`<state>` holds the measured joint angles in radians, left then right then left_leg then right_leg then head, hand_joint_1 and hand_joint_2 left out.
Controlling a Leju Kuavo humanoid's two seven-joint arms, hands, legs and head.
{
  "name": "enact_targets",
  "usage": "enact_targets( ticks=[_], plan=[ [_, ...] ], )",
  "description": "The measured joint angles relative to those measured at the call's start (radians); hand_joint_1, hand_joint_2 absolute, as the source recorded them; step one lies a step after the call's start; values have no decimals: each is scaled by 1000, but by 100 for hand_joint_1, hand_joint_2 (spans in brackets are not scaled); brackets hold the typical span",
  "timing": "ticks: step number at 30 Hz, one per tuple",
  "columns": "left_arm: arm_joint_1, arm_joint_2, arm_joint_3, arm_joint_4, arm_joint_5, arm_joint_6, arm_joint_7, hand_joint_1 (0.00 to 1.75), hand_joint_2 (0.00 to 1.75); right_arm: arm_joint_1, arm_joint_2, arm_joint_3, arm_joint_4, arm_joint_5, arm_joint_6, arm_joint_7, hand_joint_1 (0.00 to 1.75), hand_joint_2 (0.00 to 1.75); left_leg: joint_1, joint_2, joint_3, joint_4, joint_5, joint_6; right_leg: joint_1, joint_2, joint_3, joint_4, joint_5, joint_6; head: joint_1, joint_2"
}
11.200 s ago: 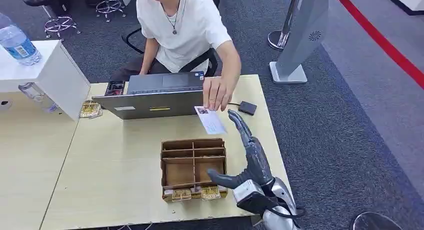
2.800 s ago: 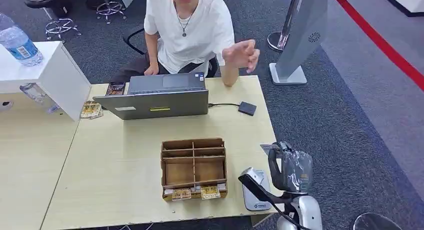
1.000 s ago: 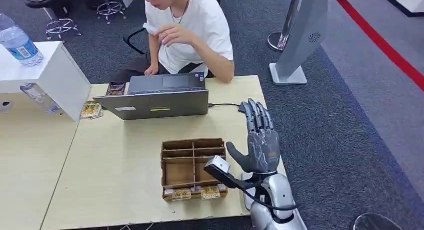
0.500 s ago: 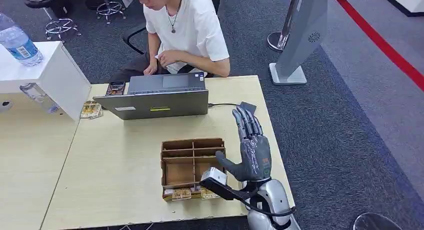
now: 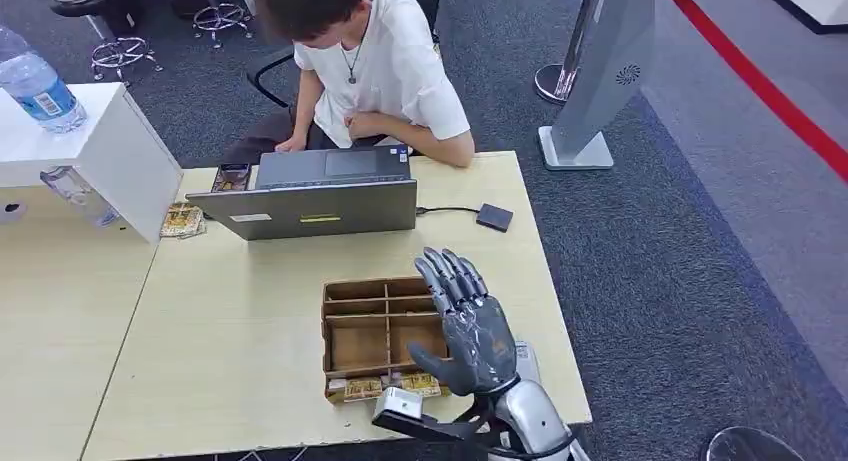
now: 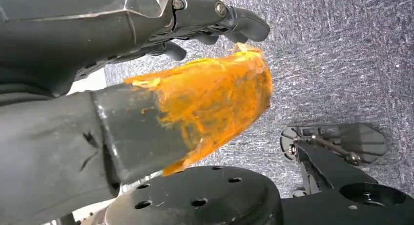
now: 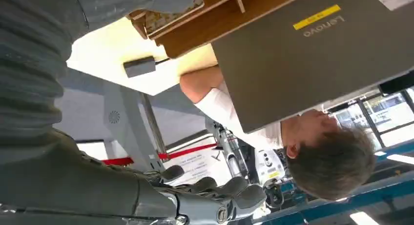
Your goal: Pass the card to the sensor for recognition and then transmit it.
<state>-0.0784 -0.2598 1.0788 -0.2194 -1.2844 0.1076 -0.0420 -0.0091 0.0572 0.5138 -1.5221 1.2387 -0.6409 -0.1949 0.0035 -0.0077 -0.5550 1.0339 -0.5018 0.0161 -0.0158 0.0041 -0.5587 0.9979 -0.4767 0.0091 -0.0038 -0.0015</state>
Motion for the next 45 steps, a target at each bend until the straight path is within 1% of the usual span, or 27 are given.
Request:
enact_targets(
  ticks=[2,9,16,18,20,25,26,27,28,29,31,34,36,45],
  plan=[
    [0,0,0,0,-3,0,0,0,0,-6,-3,5,17,35,-4,26,0,175,0,0,0,0,0,0,0,0,0,0,0,0,0,0],
    [0,0,0,0,-11,-2,2,0,0,-22,-11,18,67,86,-4,68,0,175,0,0,0,0,0,0,0,0,0,0,0,0,0,0],
    [0,0,0,0,-11,-2,3,0,0,-31,-15,23,106,99,-4,80,2,175,0,0,0,0,0,0,0,0,0,0,0,0,0,0],
    [0,0,0,0,-11,-2,3,0,0,-34,-16,24,114,103,-4,85,9,175,0,0,0,0,0,0,0,0,0,0,0,0,0,0],
    [0,0,0,0,-11,-2,3,0,0,-39,-16,25,123,109,-4,87,28,175,0,0,0,0,0,0,0,0,0,0,0,0,0,0],
    [0,0,0,0,-13,-3,3,0,0,-49,-17,29,143,118,-2,97,45,175,0,0,0,0,0,0,0,0,0,0,0,0,0,0],
    [0,0,0,0,-14,-3,3,0,0,-52,-17,31,148,119,-2,99,54,175,0,0,0,0,0,0,0,0,0,0,0,0,0,0],
    [0,0,0,0,-14,-3,3,0,0,-54,-17,32,152,120,-2,101,54,175,0,0,0,0,0,0,0,0,0,0,0,0,0,0],
    [0,0,0,0,-14,-3,3,0,0,-56,-17,33,155,120,-1,101,61,175,0,0,0,0,0,0,0,0,0,0,0,0,0,0],
    [0,0,0,0,-14,-5,3,0,0,-58,-17,35,159,121,-1,101,63,175,0,0,0,0,0,0,0,0,0,0,0,0,0,0],
    [0,0,0,0,-15,-6,3,0,0,-63,-17,37,167,122,0,101,61,175,0,0,0,0,0,0,0,0,0,0,0,0,0,0],
    [0,0,0,0,-17,-11,4,0,0,-72,-17,40,179,122,3,101,63,175,0,0,0,0,0,0,0,0,0,0,0,0,0,0],
    [0,0,0,0,-18,-12,6,0,0,-77,-17,41,187,122,5,101,59,175,0,0,0,0,0,0,0,0,0,0,0,0,0,0],
    [0,0,0,0,-26,-14,9,0,0,-95,-16,47,232,128,4,105,61,175,0,0,0,0,0,0,0,0,0,0,0,0,0,0]
  ],
)
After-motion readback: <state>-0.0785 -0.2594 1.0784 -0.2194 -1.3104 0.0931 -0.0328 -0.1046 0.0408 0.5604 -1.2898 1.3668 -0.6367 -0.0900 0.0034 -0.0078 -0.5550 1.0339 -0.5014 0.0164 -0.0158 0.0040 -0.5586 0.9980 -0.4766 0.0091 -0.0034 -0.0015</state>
